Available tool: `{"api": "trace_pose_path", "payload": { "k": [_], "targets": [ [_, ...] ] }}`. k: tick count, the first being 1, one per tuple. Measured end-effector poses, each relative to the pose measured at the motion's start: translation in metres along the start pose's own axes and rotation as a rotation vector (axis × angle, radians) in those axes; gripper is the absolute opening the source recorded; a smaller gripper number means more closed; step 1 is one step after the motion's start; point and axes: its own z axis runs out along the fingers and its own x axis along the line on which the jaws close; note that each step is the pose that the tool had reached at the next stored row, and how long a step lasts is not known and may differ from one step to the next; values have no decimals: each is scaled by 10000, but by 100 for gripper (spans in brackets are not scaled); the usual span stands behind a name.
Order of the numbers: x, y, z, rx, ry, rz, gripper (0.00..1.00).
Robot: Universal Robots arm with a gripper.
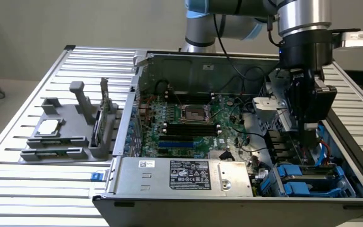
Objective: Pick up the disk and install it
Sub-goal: 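Insert the second disk wire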
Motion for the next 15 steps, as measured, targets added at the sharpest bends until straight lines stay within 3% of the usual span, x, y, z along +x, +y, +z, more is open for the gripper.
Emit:
{"api": "trace_pose_path", "payload": {
  "k": [4,12,15],
  "targets": [
    [-18,31,35,192,237,-101,17],
    [-49,87,83,615,895,-290,17],
    [-65,99,95,785,1056,-390,17]
  ]
}}
